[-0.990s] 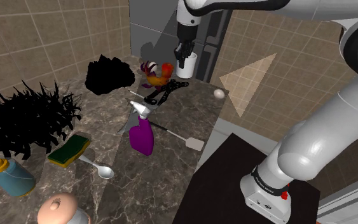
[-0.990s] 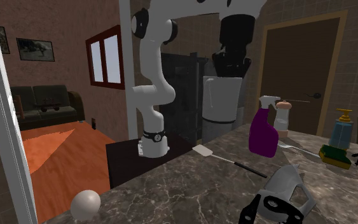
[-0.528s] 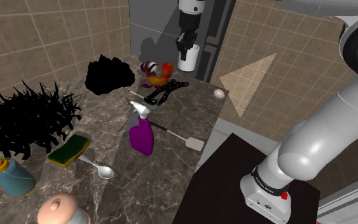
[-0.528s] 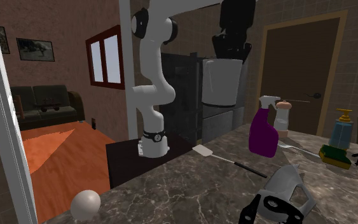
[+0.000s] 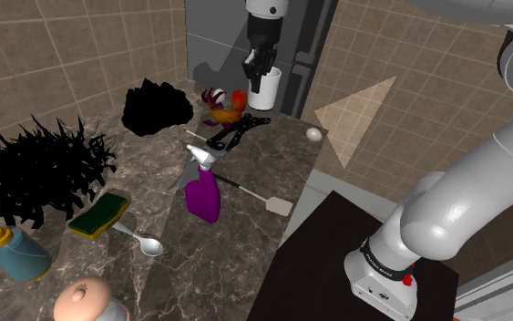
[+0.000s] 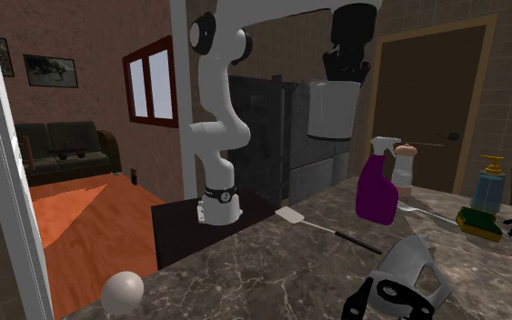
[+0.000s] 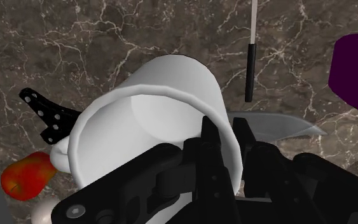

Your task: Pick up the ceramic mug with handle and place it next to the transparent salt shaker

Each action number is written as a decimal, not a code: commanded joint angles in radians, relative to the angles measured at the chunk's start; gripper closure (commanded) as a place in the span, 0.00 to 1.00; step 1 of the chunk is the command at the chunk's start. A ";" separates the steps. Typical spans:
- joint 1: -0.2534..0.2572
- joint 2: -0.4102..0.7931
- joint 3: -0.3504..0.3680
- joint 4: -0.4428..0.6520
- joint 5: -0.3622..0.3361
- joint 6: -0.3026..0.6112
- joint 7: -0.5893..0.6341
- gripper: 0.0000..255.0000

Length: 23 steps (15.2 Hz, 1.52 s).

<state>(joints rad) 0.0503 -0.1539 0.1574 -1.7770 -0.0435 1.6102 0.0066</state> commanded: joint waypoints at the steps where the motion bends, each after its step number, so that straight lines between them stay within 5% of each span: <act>1: 0.021 -0.012 0.028 -0.015 0.007 0.002 0.049 1.00; 12: 0.131 -0.024 0.186 -0.015 0.043 -0.021 0.312 1.00; 23: 0.248 0.105 0.361 0.129 0.020 -0.055 0.609 1.00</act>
<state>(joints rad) 0.2854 -0.0727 0.5000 -1.6736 -0.0145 1.5603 0.5826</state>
